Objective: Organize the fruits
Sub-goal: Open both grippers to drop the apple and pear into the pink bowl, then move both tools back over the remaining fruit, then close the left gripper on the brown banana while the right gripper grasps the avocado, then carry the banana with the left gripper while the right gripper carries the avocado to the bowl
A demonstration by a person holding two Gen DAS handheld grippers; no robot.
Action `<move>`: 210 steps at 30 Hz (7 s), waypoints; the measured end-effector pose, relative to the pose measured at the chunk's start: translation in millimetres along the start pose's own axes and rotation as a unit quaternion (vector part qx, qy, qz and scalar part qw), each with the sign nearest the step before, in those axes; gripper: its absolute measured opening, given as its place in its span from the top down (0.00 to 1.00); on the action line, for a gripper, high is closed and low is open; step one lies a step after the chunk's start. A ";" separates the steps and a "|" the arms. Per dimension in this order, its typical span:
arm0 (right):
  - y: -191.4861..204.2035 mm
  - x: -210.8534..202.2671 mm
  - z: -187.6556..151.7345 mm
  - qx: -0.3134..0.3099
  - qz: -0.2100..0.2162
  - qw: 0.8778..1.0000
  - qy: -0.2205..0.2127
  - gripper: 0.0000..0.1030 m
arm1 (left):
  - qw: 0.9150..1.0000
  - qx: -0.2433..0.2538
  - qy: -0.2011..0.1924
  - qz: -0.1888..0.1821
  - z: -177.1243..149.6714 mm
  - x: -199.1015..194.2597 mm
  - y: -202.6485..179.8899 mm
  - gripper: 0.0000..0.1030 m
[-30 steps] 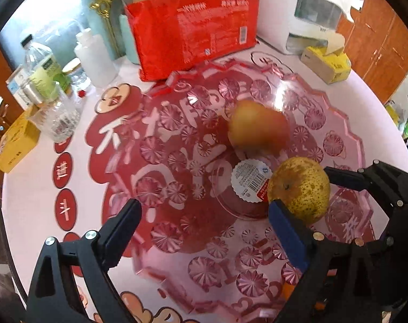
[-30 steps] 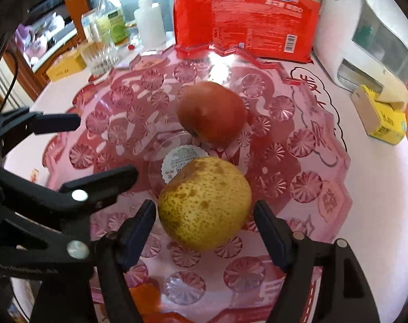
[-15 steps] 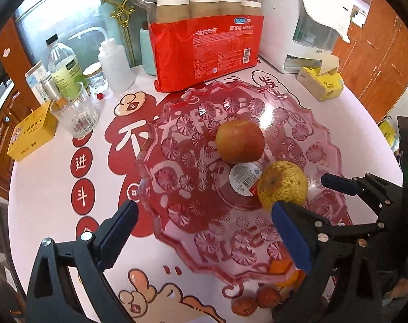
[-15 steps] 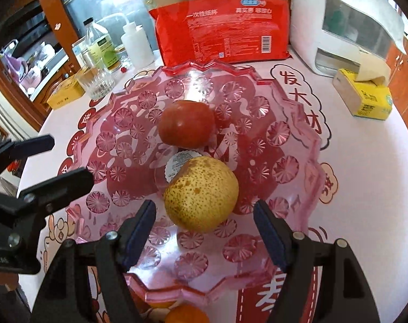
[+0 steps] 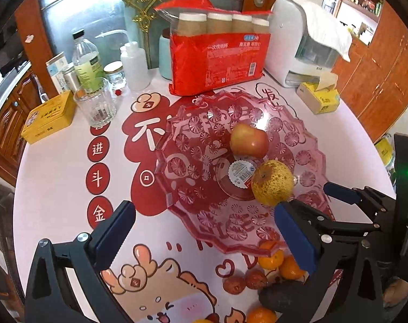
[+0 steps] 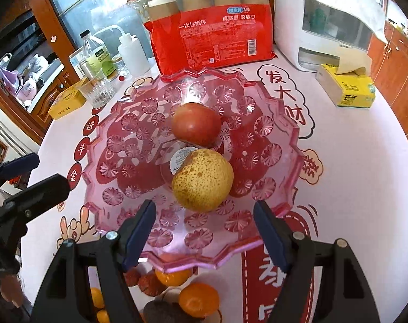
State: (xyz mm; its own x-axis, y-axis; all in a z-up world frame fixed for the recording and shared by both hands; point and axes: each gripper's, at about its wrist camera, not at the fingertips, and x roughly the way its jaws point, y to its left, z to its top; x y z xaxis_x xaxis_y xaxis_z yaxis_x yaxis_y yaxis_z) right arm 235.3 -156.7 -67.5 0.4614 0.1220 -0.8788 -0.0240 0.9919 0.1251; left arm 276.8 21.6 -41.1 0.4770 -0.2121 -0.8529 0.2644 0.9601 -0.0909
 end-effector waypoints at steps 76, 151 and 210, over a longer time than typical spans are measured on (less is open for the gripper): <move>-5.7 -25.5 -144.4 0.005 0.084 0.995 0.056 0.27 | 0.975 -0.194 0.038 0.105 -271.0 -28.7 23.1 0.10; 4.7 -136.9 -57.1 -0.055 0.092 0.990 -0.088 0.38 | 0.995 0.011 -0.089 0.050 -79.5 -152.9 -53.7 0.70; -47.1 45.2 58.0 0.100 0.096 0.990 -0.011 0.38 | 0.999 -0.017 0.016 -0.042 21.8 52.0 -46.7 0.70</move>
State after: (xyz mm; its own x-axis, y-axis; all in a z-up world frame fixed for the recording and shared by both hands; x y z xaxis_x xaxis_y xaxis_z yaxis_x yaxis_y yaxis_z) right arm 308.7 -200.0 -86.4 0.4853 0.3036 -0.8199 0.0630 0.9232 0.3792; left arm 307.5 -38.2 -70.0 0.4277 -0.2872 -0.8571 0.2736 0.9448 -0.1801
